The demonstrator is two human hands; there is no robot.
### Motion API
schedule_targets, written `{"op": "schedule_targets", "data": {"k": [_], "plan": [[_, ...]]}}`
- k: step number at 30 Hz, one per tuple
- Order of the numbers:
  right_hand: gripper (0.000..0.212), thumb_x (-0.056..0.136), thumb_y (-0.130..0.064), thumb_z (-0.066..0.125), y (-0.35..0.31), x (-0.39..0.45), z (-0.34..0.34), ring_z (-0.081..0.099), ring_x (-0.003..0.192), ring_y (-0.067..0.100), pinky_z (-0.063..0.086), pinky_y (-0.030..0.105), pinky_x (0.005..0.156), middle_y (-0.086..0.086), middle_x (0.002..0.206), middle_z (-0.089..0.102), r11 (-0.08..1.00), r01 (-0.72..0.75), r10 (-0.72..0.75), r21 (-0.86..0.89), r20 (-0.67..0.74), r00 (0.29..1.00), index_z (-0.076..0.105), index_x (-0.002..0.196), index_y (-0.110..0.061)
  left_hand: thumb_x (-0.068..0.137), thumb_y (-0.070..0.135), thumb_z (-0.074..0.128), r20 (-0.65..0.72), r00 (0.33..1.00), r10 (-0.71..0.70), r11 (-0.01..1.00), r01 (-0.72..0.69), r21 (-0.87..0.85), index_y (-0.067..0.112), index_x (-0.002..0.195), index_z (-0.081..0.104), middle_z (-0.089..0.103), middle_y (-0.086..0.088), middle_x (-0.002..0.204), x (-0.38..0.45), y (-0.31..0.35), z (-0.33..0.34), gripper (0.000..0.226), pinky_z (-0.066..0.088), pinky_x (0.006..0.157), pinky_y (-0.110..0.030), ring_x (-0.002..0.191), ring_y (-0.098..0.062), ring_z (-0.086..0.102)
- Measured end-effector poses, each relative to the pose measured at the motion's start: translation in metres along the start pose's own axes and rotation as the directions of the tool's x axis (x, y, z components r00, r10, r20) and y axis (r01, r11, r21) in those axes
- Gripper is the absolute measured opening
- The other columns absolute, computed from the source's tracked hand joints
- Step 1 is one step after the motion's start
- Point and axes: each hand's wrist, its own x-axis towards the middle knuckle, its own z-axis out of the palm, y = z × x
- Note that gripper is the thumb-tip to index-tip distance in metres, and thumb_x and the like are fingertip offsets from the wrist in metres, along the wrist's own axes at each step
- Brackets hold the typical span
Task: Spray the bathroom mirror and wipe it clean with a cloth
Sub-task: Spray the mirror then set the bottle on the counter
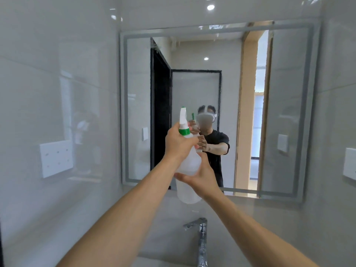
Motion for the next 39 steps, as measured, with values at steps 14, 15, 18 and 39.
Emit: {"op": "schedule_targets", "data": {"k": [14,15,18,39], "plan": [[0.080,0.060,-0.036,0.092,-0.017,0.003,0.075,0.063,0.101,0.012,0.057,0.028,0.076,-0.007,0.111,0.061,0.998,0.037,-0.046,0.057,0.167,0.985,0.040,0.121,-0.029,0.072,-0.006,0.070,-0.205,0.978,-0.045,0.997,0.056,0.048,0.010,0.107,0.061,0.066,-0.005,0.106,-0.006,-0.005,-0.079,0.039,0.060,0.062,-0.028,0.062,-0.011,0.070],[0.080,0.061,-0.035,0.092,-0.018,0.001,0.079,0.063,0.101,0.009,0.054,0.022,0.072,-0.007,0.111,0.061,0.997,0.037,-0.048,0.062,0.175,0.983,0.040,0.121,-0.029,0.073,-0.008,0.069,-0.214,0.976,-0.043,0.997,0.055,0.053,0.008,0.108,0.061,0.066,-0.005,0.103,-0.007,-0.006,-0.084,0.039,0.057,0.056,-0.021,0.057,-0.003,0.066],[0.080,0.062,-0.032,0.092,-0.019,-0.001,0.090,0.063,0.099,0.008,0.052,0.018,0.069,-0.007,0.111,0.061,0.996,0.041,-0.056,0.077,0.195,0.979,0.040,0.122,-0.028,0.074,-0.010,0.068,-0.238,0.970,-0.047,0.996,0.062,0.056,0.003,0.106,0.060,0.064,-0.008,0.092,-0.011,-0.010,-0.096,0.035,0.051,0.050,-0.015,0.049,0.002,0.061],[0.076,0.063,-0.029,0.092,0.024,-0.061,0.129,0.059,0.089,0.005,0.052,0.024,0.065,-0.013,0.100,0.057,0.989,-0.131,0.105,0.065,0.307,0.946,0.039,0.118,-0.026,0.066,-0.008,0.068,-0.266,0.934,-0.238,0.971,0.236,-0.038,0.013,0.108,0.064,0.067,-0.003,0.110,-0.062,-0.081,-0.127,0.046,0.056,0.062,-0.032,0.069,-0.023,0.065]]}}
